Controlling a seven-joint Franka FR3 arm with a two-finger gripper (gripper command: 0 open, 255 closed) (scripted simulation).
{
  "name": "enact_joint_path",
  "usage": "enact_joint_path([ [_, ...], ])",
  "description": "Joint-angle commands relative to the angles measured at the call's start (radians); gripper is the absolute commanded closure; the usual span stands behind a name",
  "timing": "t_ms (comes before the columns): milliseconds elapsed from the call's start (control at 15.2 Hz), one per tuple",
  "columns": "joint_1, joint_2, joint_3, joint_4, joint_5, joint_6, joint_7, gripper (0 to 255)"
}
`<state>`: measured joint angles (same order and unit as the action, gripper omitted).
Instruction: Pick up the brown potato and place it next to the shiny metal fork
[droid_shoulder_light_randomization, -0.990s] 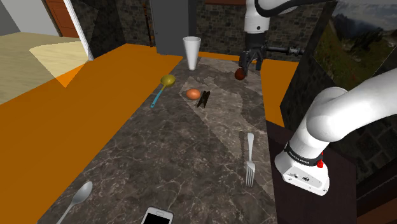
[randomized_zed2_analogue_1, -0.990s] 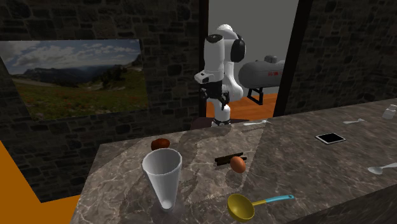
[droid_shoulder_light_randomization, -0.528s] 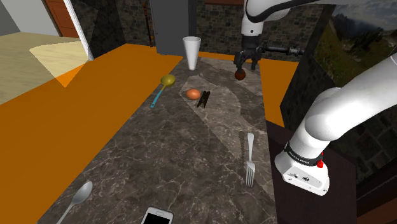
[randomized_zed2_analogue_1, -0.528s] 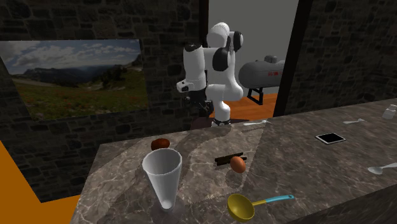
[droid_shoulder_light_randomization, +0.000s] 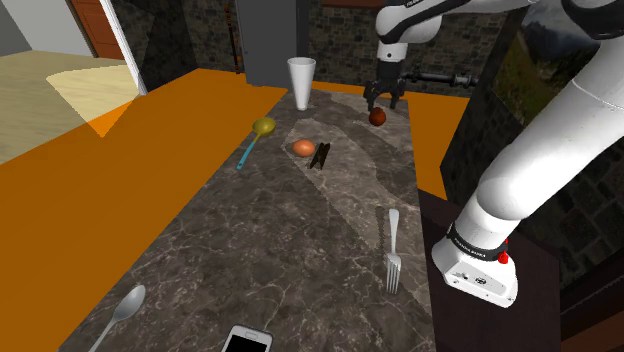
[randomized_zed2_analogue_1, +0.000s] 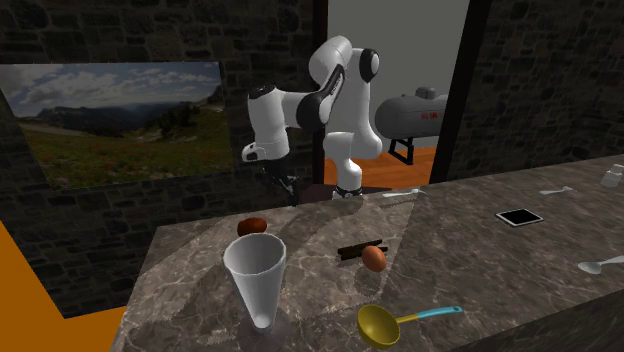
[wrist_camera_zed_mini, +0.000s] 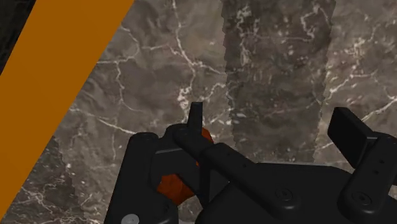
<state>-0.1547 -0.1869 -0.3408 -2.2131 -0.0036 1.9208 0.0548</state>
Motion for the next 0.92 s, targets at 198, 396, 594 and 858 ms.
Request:
enact_joint_path([
  [198,-0.035,0.165,-0.061,0.111,0.081,0.056,-0.045,0],
  [396,-0.065,0.268,-0.090,0.188,0.144,0.075,-0.077,0],
  [594,-0.071,0.291,-0.090,0.181,0.158,0.103,-0.086,0],
  [858,-0.070,0.310,-0.087,0.147,0.172,0.153,-0.095,0],
])
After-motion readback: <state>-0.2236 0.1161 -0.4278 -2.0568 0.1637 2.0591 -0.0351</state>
